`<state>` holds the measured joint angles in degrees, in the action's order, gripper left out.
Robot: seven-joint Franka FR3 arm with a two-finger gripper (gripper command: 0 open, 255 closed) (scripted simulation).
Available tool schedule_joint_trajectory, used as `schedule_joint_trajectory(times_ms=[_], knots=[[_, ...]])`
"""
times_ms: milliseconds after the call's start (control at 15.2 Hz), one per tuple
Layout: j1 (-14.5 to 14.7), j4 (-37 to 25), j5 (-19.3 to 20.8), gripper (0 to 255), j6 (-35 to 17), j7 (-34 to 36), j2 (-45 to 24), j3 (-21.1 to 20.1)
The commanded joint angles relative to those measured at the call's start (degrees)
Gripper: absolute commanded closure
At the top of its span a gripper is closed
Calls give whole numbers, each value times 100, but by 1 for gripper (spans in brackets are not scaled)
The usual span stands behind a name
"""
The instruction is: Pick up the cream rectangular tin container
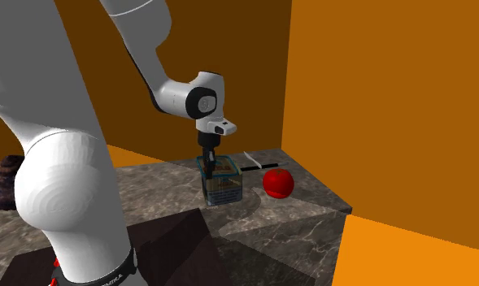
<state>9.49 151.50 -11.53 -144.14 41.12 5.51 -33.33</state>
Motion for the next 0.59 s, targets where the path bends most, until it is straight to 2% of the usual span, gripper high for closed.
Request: schedule_joint_trajectory(times_ms=[0, 198, 528], knots=[[1, 10, -4, 255, -7, -1, -13, -2], [0, -2, 3, 255, -1, 5, -19, -3], [63, -93, -233, 255, 500, -156, 424, 65]])
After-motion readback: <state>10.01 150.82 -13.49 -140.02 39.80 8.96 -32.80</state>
